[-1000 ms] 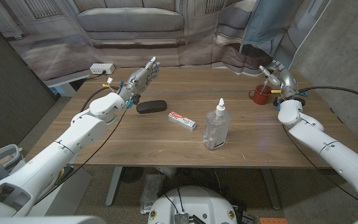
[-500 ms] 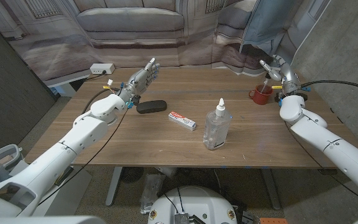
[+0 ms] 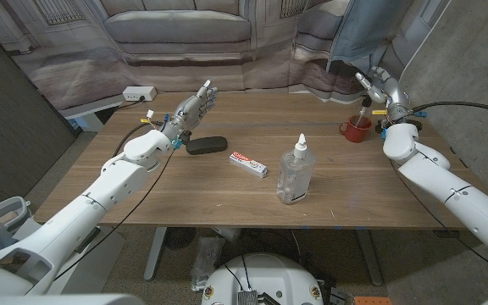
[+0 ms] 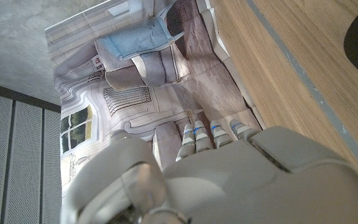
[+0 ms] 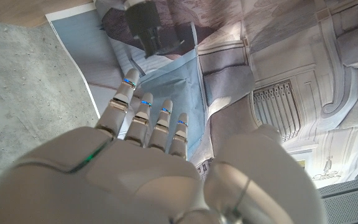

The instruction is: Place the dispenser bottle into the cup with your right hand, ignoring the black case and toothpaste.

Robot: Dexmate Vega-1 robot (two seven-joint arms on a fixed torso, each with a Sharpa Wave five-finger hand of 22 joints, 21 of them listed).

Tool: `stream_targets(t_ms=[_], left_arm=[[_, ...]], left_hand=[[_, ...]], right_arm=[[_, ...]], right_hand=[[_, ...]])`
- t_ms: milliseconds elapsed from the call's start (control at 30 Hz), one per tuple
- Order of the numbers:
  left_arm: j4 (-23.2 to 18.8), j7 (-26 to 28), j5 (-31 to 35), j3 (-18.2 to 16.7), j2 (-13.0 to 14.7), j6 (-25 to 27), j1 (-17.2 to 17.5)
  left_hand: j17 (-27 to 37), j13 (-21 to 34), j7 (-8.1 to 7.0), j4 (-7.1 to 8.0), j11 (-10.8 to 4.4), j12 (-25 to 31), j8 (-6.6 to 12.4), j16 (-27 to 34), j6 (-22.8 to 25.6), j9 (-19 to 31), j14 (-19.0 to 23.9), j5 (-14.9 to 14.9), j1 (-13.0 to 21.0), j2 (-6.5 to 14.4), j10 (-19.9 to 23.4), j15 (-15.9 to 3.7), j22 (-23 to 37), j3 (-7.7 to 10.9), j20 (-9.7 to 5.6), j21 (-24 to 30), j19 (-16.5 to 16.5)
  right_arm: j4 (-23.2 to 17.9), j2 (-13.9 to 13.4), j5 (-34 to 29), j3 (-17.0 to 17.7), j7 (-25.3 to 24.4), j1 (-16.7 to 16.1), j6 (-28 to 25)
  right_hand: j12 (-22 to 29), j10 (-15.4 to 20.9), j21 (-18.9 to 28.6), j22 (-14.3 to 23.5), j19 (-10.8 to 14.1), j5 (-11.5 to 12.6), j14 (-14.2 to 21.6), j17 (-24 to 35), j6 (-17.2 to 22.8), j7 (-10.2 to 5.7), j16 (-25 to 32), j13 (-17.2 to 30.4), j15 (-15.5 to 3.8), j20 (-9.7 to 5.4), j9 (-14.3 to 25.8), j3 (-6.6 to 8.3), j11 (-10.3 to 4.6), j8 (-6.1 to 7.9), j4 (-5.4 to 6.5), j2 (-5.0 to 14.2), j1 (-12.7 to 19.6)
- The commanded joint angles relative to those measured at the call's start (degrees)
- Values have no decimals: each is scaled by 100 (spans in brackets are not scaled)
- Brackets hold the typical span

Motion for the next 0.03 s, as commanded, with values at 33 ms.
stream_targets(t_ms=[33], left_arm=[[29, -31, -27, -29, 6, -63, 54]], left_hand=[[17, 22, 6, 9, 21, -2, 8, -11, 20, 31, -27, 44, 23, 70, 14, 35, 23, -40, 2, 27, 12]], right_arm=[[-192, 19, -68, 28, 50, 26, -124]], right_hand=[[22, 27, -5, 18, 51, 40, 39, 18, 85, 1, 36, 16, -3, 1, 0, -29, 6, 56, 46, 12, -70]])
